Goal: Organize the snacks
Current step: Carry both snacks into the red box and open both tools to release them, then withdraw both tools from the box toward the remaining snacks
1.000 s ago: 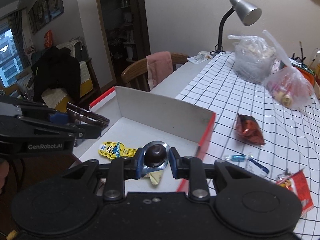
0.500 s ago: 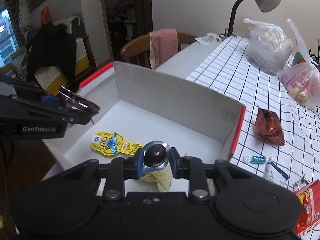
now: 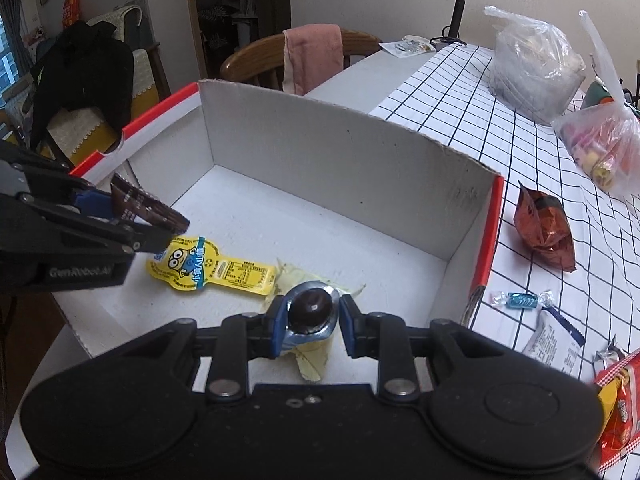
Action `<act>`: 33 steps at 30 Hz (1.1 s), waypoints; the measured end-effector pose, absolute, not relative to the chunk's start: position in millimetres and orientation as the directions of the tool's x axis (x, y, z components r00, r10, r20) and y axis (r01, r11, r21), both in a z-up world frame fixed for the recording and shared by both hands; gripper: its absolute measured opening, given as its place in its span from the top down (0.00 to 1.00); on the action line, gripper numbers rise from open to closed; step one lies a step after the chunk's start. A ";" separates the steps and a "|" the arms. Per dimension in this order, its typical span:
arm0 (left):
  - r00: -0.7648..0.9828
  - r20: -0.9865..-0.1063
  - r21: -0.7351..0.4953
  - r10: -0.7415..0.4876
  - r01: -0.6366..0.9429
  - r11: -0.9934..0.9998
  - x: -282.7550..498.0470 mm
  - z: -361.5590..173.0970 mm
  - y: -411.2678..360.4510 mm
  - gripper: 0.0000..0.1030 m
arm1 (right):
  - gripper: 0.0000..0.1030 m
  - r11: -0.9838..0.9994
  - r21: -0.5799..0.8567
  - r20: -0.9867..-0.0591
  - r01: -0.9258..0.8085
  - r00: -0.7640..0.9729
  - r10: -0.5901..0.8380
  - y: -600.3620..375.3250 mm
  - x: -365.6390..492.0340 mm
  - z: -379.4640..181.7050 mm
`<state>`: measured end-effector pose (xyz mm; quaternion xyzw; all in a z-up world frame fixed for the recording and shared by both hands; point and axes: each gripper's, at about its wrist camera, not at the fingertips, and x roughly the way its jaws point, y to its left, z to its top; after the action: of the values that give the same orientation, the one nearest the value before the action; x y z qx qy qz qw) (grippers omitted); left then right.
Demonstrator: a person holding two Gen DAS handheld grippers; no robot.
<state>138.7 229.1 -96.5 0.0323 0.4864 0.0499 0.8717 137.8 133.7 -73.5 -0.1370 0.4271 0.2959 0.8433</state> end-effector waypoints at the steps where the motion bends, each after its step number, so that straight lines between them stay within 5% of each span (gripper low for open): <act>1: 0.518 -0.847 0.108 0.120 -0.053 0.993 138.9 -98.2 228.1 0.69 | 0.73 0.786 0.023 -0.803 -0.617 0.458 0.382 133.9 137.7 -73.6; 16: 0.520 -0.848 0.092 0.103 -0.047 0.995 134.9 -101.2 223.7 0.66 | 0.68 0.792 0.046 -0.788 -0.608 0.466 0.403 129.1 133.0 -66.0; 25: 0.559 -0.825 0.071 0.082 -0.041 0.997 125.6 -85.9 219.1 0.56 | 0.63 0.797 0.094 -0.755 -0.596 0.478 0.448 116.7 125.2 -48.1; 33: 0.605 -0.795 0.037 0.051 -0.035 0.999 113.6 -70.3 212.4 0.45 | 0.47 0.799 0.122 -0.707 -0.588 0.513 0.486 102.5 113.4 -27.1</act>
<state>113.6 212.4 -70.3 0.0088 0.4439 0.0241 0.8957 113.4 102.5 -27.1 -0.0666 0.3841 0.3097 0.8673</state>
